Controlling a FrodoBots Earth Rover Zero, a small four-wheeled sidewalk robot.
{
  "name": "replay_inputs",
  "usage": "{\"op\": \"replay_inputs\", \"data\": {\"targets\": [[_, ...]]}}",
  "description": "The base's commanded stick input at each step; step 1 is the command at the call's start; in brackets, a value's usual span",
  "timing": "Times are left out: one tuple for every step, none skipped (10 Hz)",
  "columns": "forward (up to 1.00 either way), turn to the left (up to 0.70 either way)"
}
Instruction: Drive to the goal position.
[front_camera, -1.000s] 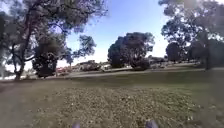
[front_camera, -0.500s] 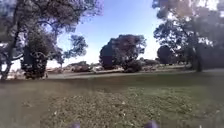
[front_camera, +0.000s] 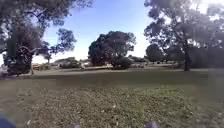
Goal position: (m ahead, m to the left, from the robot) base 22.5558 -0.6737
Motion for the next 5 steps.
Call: {"op": "replay_inputs", "data": {"targets": [[0.70,0.00],[0.70,0.00],[0.70,0.00],[0.70,0.00],[0.70,0.00]]}}
